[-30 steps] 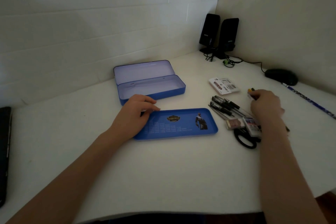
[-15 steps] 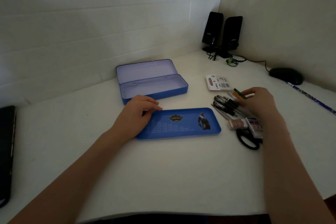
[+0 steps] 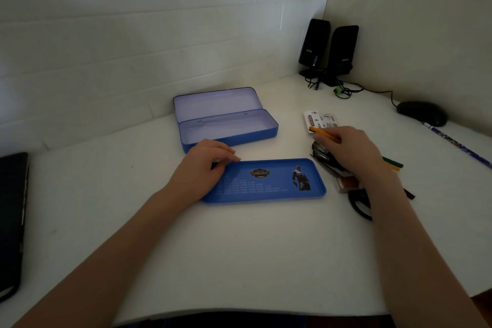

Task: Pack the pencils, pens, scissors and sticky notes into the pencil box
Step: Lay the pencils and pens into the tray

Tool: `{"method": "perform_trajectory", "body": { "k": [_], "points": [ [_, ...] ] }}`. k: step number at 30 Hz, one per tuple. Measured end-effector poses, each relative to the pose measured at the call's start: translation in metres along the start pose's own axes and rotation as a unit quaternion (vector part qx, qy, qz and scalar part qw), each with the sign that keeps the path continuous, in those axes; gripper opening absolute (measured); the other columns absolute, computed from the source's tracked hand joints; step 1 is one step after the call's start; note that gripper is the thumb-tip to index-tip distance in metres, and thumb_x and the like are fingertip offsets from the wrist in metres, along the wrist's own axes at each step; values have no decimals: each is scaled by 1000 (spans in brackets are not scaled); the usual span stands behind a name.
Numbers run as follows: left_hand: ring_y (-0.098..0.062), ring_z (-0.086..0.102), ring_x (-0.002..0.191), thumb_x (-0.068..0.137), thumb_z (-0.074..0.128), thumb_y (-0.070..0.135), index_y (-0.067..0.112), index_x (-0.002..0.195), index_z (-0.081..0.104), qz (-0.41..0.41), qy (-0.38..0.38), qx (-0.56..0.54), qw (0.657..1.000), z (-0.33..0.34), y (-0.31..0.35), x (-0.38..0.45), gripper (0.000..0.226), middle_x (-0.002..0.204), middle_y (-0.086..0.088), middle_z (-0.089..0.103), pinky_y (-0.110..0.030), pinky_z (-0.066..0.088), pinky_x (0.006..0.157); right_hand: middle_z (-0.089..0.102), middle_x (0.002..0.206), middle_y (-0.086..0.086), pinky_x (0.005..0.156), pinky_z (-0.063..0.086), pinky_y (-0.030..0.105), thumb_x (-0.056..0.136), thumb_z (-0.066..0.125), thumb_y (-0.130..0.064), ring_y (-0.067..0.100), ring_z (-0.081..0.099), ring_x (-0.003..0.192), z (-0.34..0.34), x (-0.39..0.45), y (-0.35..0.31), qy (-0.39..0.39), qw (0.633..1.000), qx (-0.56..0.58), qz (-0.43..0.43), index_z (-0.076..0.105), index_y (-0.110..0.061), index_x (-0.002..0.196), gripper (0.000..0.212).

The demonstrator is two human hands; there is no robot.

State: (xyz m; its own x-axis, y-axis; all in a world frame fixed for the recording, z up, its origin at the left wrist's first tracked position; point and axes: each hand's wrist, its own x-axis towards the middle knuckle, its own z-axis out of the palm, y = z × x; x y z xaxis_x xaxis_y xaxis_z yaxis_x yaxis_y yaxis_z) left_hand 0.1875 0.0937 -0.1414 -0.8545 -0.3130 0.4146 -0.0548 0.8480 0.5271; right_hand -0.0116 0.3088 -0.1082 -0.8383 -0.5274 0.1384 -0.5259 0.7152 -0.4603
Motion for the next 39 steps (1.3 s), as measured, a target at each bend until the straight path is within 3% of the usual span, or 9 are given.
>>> {"method": "perform_trajectory", "body": {
  "k": [8, 11, 13, 16, 19, 23, 30, 35, 39],
  "points": [
    [-7, 52, 99, 86, 55, 0, 17, 100, 73, 4, -1, 4, 1000, 0, 0, 0, 28, 107, 0, 66, -13, 37, 87, 45, 135, 15, 98, 36, 47, 99, 29, -25, 33, 37, 122, 13, 8, -1, -26, 997, -54, -44, 42, -25, 138, 41],
    [-8, 52, 99, 86, 55, 1, 17, 99, 73, 4, -2, 6, 1000, -1, -1, 0, 27, 107, 0, 67, -17, 39, 88, 53, 123, 14, 92, 38, 38, 97, 38, -12, 29, 41, 112, 11, 7, -6, 42, 990, -44, -124, 47, -23, 136, 41],
    [-8, 55, 99, 85, 57, 2, 17, 98, 73, 1, 6, -5, 1000, 0, -1, 1, 25, 104, 3, 67, -21, 43, 89, 57, 102, 4, 81, 38, 19, 95, 44, -10, 17, 47, 95, 7, 1, -18, 67, 981, 27, -179, 53, -23, 131, 40],
    [1, 58, 91, 86, 61, 12, 23, 93, 71, -47, 35, -87, 994, -3, 5, 1, 17, 95, 15, 65, -11, 45, 80, 53, 76, -11, 66, 38, 13, 91, 56, -21, 4, 46, 68, 5, -14, -44, -4, 967, 84, -240, 60, -33, 122, 34],
    [3, 61, 83, 81, 67, 26, 29, 91, 71, -89, 41, -160, 982, -6, 12, 3, 12, 92, 15, 68, -7, 46, 73, 61, 89, -6, 72, 48, 28, 87, 60, -29, 8, 54, 74, 17, -25, -63, -90, 956, 26, -278, 63, -36, 117, 31],
    [-1, 67, 83, 67, 80, 16, 36, 84, 72, -83, -25, -195, 977, -7, 11, 0, 27, 81, 23, 72, -10, 49, 78, 56, 103, -2, 69, 38, 9, 88, 57, -15, 11, 54, 83, 34, -31, -75, -132, 934, 40, -328, 63, -23, 120, 33],
    [6, 64, 83, 72, 77, 12, 31, 90, 73, -104, -38, -156, 982, -17, 4, 2, 27, 79, 24, 69, -2, 45, 74, 50, 109, -8, 76, 38, 8, 85, 61, -9, 5, 49, 91, 35, -27, -70, -135, 943, 42, -302, 62, -26, 119, 38],
    [2, 64, 89, 75, 71, 4, 21, 95, 74, -118, -67, -113, 984, -30, -5, 0, 27, 91, 16, 70, -4, 46, 79, 54, 114, -7, 89, 46, 27, 84, 66, -26, 9, 49, 103, 30, -24, -59, -126, 956, 17, -263, 61, -31, 115, 32],
    [0, 66, 82, 71, 77, 9, 20, 91, 75, -145, -81, -123, 978, -36, -8, 0, 23, 86, 23, 71, 0, 45, 72, 57, 111, -3, 90, 47, 30, 85, 64, -30, 11, 52, 100, 27, -20, -53, -145, 961, 9, -234, 62, -28, 116, 31]
  ]
}}
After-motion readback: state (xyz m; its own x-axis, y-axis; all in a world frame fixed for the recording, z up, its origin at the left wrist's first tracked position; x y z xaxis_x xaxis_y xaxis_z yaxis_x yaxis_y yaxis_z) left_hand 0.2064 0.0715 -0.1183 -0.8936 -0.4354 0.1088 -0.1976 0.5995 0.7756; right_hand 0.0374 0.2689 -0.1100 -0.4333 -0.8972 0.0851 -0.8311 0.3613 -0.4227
